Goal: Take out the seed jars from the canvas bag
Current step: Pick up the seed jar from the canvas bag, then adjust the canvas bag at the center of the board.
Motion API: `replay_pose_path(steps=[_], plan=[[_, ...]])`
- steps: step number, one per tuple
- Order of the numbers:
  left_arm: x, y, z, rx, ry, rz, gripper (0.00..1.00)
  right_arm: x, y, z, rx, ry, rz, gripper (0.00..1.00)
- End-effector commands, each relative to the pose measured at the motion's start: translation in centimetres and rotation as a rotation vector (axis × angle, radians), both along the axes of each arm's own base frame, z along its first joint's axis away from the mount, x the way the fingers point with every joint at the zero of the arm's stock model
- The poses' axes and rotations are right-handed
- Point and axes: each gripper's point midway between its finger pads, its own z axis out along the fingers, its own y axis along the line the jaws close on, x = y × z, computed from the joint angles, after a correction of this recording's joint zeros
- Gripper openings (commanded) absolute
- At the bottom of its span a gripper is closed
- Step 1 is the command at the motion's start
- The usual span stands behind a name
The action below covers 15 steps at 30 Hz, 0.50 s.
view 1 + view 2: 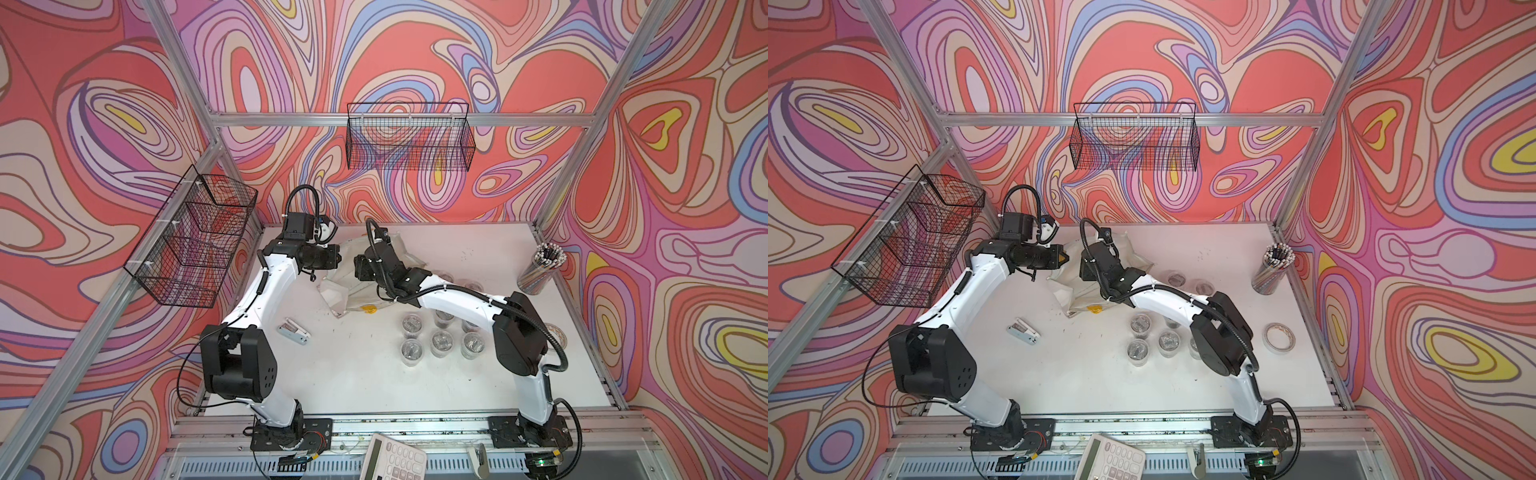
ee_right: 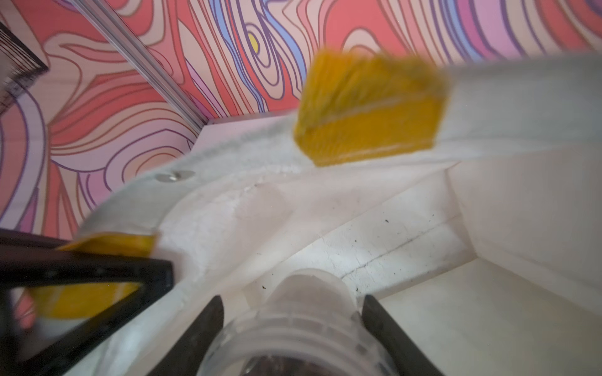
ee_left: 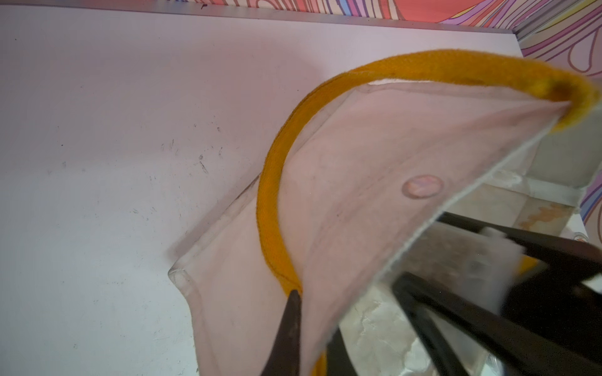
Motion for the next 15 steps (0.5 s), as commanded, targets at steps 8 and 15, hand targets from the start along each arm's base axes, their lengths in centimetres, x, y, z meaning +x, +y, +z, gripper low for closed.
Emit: replay_pose_path(steps=[8, 15], plan=[[1.6, 2.0, -2.7, -0.042, 0.14, 0.089, 0.0, -1.8, -8.0, 7.5, -0.045, -0.095, -0.05, 0.52], [2.5, 4.7, -5.1, -0.089, 0.237, 0.182, 0.0, -3.5, -14.0, 8.7, -0.113, -0.093, -0.127, 0.52]])
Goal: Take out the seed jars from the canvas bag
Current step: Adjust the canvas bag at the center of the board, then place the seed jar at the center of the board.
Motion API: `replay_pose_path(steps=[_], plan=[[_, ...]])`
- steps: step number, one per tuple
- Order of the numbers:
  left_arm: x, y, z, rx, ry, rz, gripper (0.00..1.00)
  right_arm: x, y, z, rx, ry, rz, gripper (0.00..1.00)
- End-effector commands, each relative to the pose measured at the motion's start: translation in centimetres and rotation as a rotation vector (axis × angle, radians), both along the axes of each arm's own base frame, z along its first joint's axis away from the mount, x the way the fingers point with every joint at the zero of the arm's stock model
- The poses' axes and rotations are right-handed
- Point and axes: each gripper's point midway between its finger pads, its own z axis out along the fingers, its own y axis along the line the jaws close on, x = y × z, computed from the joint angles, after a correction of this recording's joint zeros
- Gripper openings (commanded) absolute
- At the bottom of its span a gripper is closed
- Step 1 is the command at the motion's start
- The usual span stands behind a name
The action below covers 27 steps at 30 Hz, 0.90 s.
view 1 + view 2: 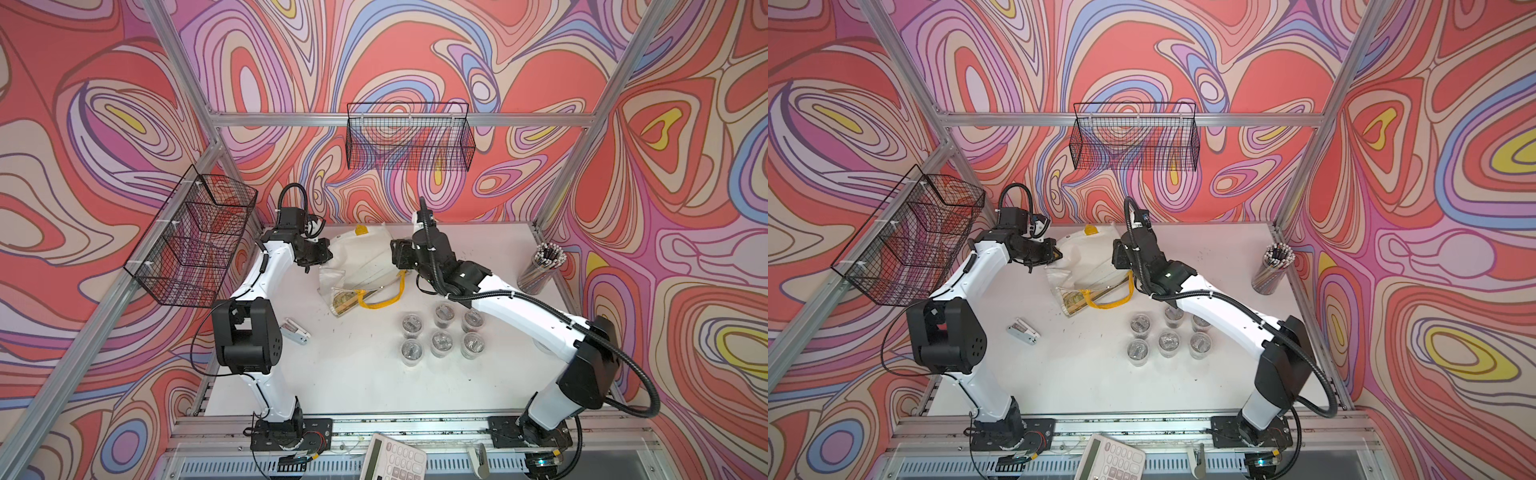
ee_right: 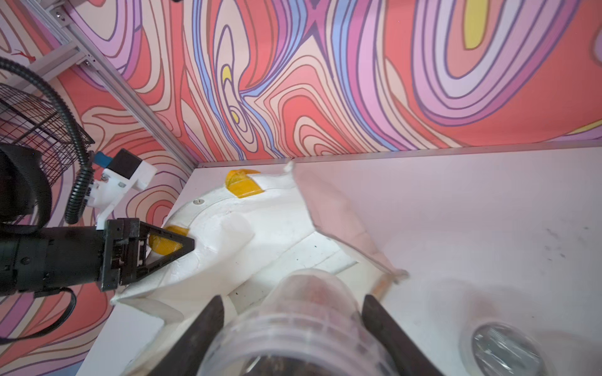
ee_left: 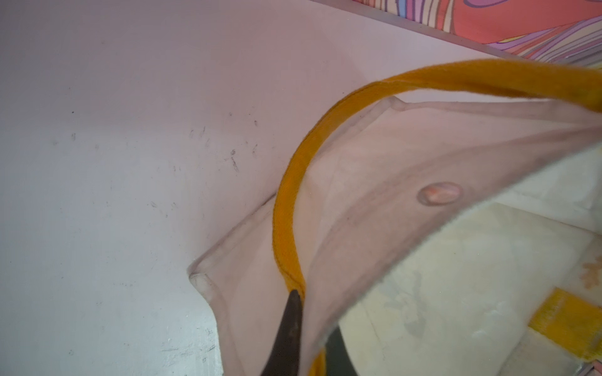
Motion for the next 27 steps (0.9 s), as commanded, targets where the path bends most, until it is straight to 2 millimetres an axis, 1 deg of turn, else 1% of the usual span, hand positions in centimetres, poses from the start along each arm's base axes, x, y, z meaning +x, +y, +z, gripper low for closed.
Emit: replay_pose_path(steps=[1, 5, 7, 10, 12, 15, 19, 25, 27], plan=[[-1.0, 1.0, -1.8, -0.019, 0.103, 0.048, 0.0, -1.1, -3.4, -0.7, -0.084, 0.022, -0.058, 0.52], [-0.9, 1.4, -2.3, -0.011, 0.111, 0.056, 0.0, -2.1, -6.1, -1.1, -0.13, 0.038, -0.112, 0.52], [-1.0, 1.6, -2.5, -0.01, 0.113, 0.06, 0.0, -2.2, -7.1, -1.9, -0.151, 0.053, -0.132, 0.52], [-1.0, 1.7, -2.7, -0.008, 0.12, 0.064, 0.0, -1.9, -7.5, -3.5, -0.165, 0.08, -0.147, 0.52], [-1.0, 1.9, -2.8, -0.003, 0.121, 0.067, 0.0, -1.4, -7.4, -5.3, -0.191, 0.105, -0.154, 0.52], [-1.2, 2.1, -3.1, 0.001, 0.13, 0.072, 0.0, -0.5, -6.6, -8.1, -0.201, 0.142, -0.139, 0.52], [-1.3, 2.0, -3.1, -0.007, 0.13, 0.071, 0.0, 1.0, -5.7, -11.8, -0.22, 0.19, -0.128, 0.52], [-1.3, 1.9, -3.1, -0.016, 0.126, 0.068, 0.0, 2.6, -4.6, -15.7, -0.203, 0.221, -0.106, 0.52], [-1.3, 1.9, -3.0, -0.018, 0.124, 0.068, 0.0, 3.1, -4.3, -17.5, -0.204, 0.24, -0.1, 0.52]])
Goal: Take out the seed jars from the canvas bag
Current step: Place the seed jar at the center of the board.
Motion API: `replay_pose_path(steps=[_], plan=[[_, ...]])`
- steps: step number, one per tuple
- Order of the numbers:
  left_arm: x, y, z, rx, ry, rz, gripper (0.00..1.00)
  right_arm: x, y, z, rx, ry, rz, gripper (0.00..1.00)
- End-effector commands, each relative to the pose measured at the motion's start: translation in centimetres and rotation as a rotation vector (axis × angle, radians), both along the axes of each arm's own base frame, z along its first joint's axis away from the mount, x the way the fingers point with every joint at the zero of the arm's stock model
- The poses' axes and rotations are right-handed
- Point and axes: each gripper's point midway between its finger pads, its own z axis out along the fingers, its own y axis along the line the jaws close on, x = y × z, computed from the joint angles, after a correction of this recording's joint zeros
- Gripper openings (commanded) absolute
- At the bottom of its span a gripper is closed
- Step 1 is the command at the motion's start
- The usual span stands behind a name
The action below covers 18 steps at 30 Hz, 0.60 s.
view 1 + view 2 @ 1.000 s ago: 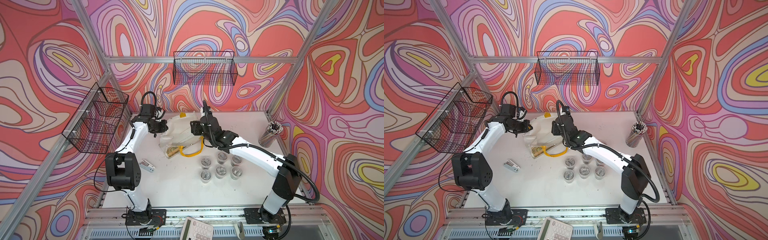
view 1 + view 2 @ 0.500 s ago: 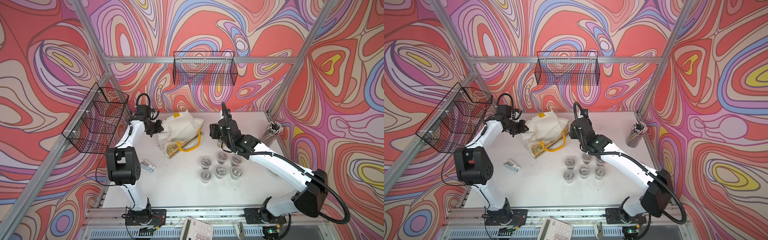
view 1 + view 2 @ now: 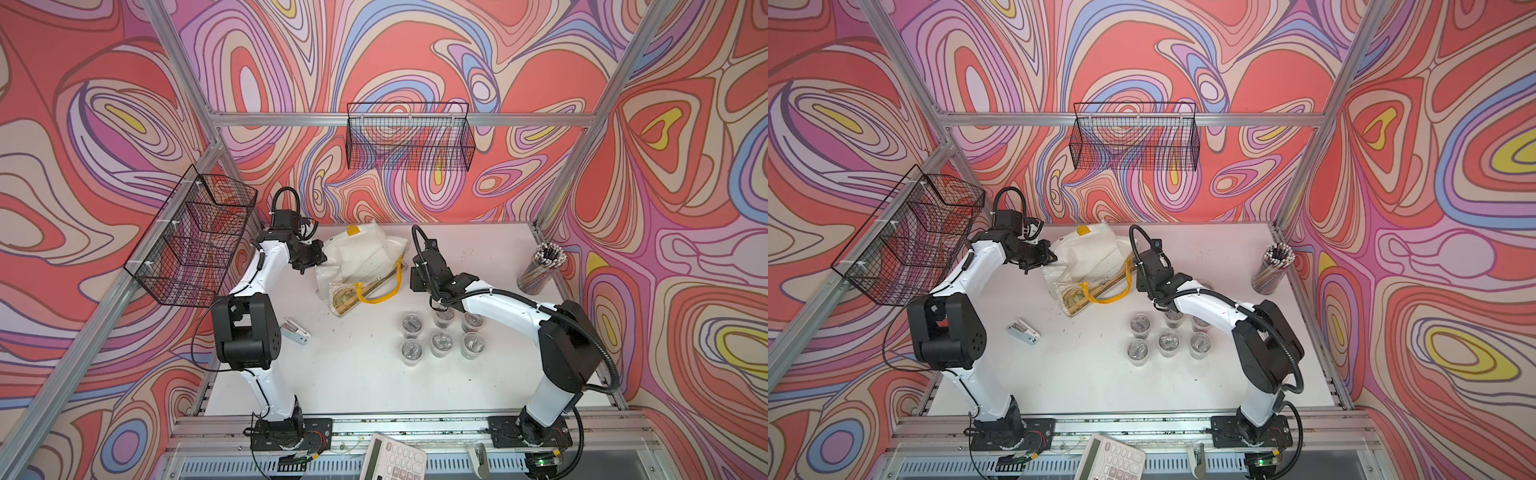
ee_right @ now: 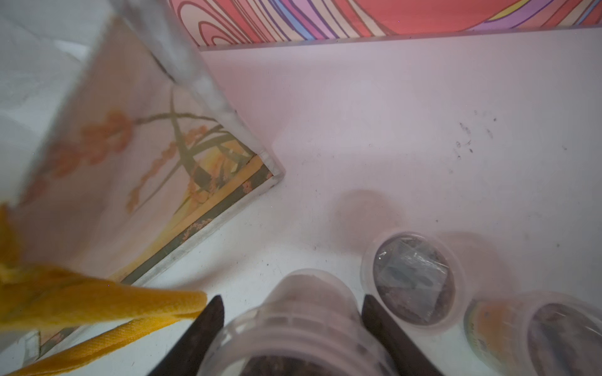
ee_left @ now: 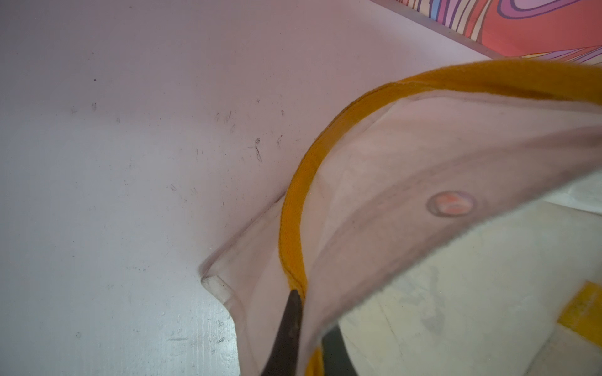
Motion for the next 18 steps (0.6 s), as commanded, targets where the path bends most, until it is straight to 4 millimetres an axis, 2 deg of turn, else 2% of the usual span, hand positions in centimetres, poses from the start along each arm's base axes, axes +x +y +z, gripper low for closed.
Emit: replay_pose_path(steps=[1, 9, 18], plan=[[-1.3, 0.4, -2.0, 0.0, 0.08, 0.015, 0.0, 1.2, 1.1, -1.1, 0.059, -0.022, 0.01, 0.52], [-1.2, 0.3, -1.8, -0.009, 0.072, 0.013, 0.0, 2.0, 0.9, -5.5, 0.074, 0.029, -0.006, 0.51], [-1.1, 0.2, -1.5, -0.018, 0.062, 0.012, 0.0, 1.9, 0.5, -7.9, 0.106, 0.067, -0.023, 0.52]])
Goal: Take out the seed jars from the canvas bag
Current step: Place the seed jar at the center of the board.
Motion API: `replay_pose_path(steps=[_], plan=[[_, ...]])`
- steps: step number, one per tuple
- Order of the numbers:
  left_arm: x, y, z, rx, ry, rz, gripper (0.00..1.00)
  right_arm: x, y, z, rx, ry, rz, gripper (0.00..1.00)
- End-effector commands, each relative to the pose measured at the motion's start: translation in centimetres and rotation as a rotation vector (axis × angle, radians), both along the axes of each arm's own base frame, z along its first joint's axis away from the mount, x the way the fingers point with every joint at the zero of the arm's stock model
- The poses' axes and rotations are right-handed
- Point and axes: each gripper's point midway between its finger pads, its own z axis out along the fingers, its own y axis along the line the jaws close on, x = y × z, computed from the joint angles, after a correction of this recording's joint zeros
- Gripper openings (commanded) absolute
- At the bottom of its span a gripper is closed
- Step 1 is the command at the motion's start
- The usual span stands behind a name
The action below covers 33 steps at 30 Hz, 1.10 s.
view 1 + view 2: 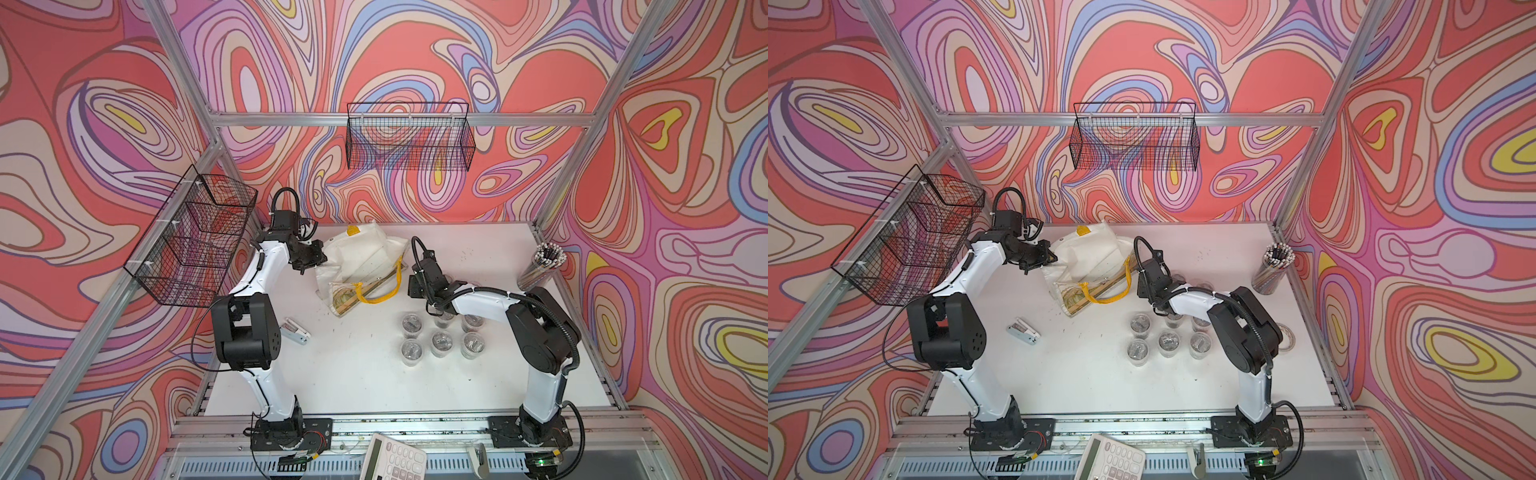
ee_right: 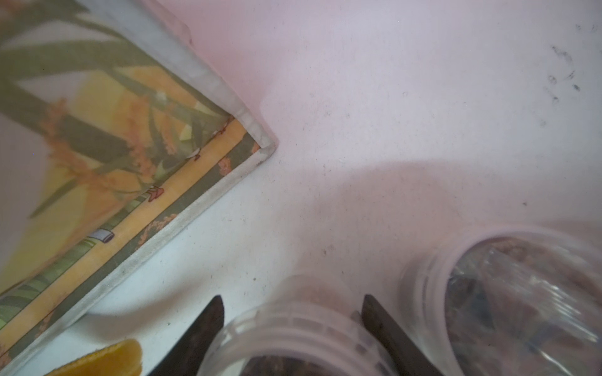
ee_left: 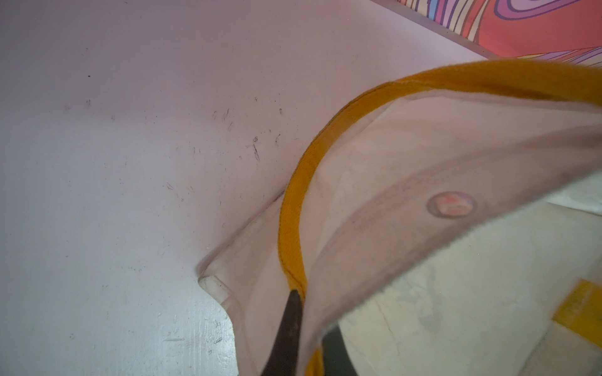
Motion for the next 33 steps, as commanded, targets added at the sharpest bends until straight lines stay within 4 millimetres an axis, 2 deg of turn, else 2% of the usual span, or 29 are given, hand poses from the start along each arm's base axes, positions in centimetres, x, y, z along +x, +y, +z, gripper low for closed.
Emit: replay_pose_path(steps=[1, 11, 14, 17, 20, 22, 24, 25, 26, 29, 33], plan=[[-1.1, 0.3, -1.4, -0.005, 0.058, 0.012, 0.0, 0.3, 0.2, -0.9, 0.033, 0.003, -0.009, 0.52], [-1.2, 0.2, -1.0, -0.009, 0.046, 0.014, 0.0, 0.2, 0.3, -2.3, 0.051, 0.039, -0.02, 0.59], [-1.2, 0.2, -0.9, -0.01, 0.044, 0.014, 0.03, 0.3, 0.3, -1.9, 0.06, 0.034, -0.022, 0.69], [-1.2, 0.2, -0.4, -0.012, 0.025, 0.017, 0.13, 0.5, 0.3, 0.0, 0.074, 0.002, -0.021, 0.85], [-1.2, 0.1, 0.7, -0.02, -0.012, 0.013, 0.27, 0.7, -0.1, 3.0, 0.08, -0.052, -0.032, 0.94], [-1.2, 0.0, 1.9, -0.024, -0.052, 0.014, 0.53, 0.8, -0.3, 5.1, 0.088, -0.093, -0.034, 0.98], [-1.2, 0.2, 3.8, -0.016, -0.12, 0.026, 0.98, 0.8, -0.6, 7.4, 0.091, -0.13, -0.032, 0.98], [-1.3, 0.3, 4.6, -0.008, -0.149, 0.033, 1.0, 0.8, -0.6, 7.8, 0.086, -0.138, -0.031, 0.98], [-1.4, 0.4, 5.8, -0.003, -0.187, 0.04, 1.0, 0.7, -0.8, 9.8, 0.1, -0.172, -0.03, 0.98], [-2.0, 0.8, 9.4, 0.011, -0.302, 0.067, 1.0, 0.4, -1.8, 12.8, 0.088, -0.227, -0.038, 0.98], [-3.9, 1.8, 14.4, 0.058, -0.475, 0.126, 1.0, -0.5, -4.9, 16.2, 0.067, -0.28, -0.082, 0.98]])
